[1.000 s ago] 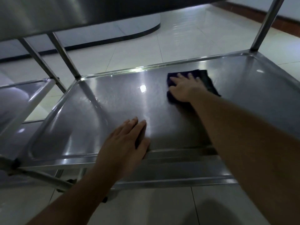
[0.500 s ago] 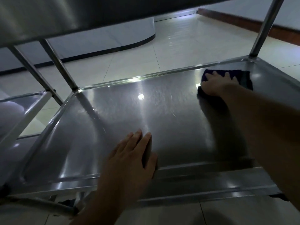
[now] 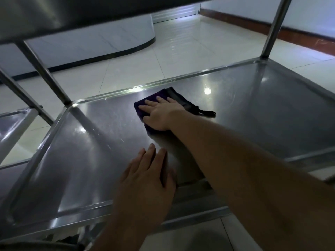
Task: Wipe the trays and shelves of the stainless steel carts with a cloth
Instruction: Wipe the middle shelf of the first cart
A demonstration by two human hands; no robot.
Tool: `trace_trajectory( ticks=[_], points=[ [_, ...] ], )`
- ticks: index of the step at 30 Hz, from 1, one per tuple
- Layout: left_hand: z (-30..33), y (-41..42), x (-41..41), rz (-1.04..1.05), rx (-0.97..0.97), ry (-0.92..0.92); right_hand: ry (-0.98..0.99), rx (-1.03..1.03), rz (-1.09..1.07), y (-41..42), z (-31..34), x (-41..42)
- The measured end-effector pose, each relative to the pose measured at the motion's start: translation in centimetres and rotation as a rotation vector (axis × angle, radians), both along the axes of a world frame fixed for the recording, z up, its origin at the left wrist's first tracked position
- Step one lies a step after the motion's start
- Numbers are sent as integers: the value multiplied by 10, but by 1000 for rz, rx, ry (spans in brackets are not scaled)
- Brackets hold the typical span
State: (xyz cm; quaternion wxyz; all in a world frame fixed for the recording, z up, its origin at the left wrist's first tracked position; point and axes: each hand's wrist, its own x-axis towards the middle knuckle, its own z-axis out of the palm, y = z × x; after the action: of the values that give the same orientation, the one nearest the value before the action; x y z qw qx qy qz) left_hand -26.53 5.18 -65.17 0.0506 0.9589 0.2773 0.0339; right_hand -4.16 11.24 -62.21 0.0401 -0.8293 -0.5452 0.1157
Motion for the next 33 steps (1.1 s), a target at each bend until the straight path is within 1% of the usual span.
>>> trace_trajectory(
  ticks=[5, 8, 12, 15, 20, 26, 33],
  points=[
    [-1, 1, 0, -19, -3, -39, -22, 41, -45, 0, -4, -3],
    [-3, 3, -1, -41, 1, -34, -7, 23, -41, 0, -2, 0],
    [-4, 2, -3, -19, 1, -48, -8, -5, -41, 0, -1, -1],
    [-2, 1, -2, -14, -12, -25, -9, -4, -32, -2, 0, -1],
    [4, -3, -1, 45, -13, -50, -13, -9, 10, 0, -1, 0],
    [12, -3, 0, 42, -4, 32, -14, -13, 64, 3, 0, 3],
    [20, 3, 4, 58, -40, 112, -25, 16, 139, 11, -2, 13]
  ],
)
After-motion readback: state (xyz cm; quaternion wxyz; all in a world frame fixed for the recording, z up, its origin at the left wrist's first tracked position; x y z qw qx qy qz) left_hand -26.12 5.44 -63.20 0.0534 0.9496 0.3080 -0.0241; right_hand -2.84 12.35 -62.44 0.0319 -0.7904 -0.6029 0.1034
